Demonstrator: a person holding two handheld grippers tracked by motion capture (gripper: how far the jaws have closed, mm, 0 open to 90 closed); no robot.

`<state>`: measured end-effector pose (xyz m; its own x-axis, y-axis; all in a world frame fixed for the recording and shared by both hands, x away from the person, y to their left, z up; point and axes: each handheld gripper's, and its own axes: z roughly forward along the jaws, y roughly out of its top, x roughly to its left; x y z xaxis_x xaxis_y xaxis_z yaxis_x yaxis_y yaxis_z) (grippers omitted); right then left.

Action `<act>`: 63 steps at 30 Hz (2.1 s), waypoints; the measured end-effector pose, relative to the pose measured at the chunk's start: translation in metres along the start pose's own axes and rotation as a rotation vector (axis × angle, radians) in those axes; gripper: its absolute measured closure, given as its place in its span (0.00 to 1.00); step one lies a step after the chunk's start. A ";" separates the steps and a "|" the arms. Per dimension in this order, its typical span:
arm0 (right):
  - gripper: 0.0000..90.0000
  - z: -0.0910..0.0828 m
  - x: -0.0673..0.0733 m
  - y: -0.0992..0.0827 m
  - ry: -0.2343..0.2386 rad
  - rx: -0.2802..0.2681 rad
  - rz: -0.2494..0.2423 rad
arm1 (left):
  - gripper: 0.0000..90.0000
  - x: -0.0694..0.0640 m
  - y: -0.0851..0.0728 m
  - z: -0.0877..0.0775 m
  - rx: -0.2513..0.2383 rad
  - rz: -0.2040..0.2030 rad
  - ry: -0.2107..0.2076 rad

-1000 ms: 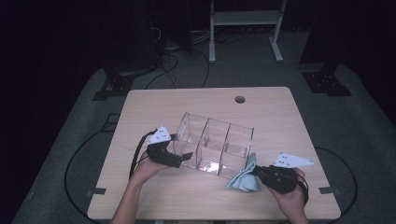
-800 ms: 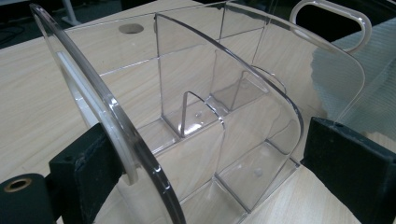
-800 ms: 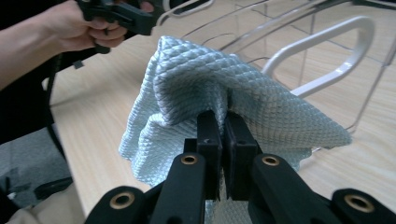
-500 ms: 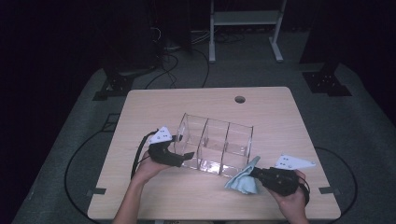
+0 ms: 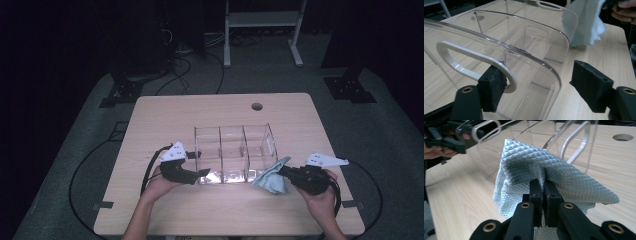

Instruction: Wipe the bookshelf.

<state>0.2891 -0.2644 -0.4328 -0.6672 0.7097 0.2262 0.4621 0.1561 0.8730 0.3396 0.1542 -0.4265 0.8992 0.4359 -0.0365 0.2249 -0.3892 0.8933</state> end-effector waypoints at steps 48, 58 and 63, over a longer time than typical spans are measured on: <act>0.95 0.022 -0.023 -0.007 -0.080 -0.028 -0.011 | 0.52 -0.035 -0.007 -0.006 -0.016 -0.044 0.076; 0.95 0.017 -0.020 0.006 -0.080 -0.069 -0.030 | 0.52 -0.038 -0.006 -0.005 -0.010 -0.044 0.090; 0.95 0.033 -0.025 -0.010 -0.087 -0.005 -0.016 | 0.52 -0.035 -0.007 -0.006 -0.012 -0.044 0.087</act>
<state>0.3202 -0.2617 -0.4616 -0.6210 0.7642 0.1743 0.4488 0.1644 0.8784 0.3041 0.1461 -0.4292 0.8524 0.5216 -0.0374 0.2588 -0.3585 0.8969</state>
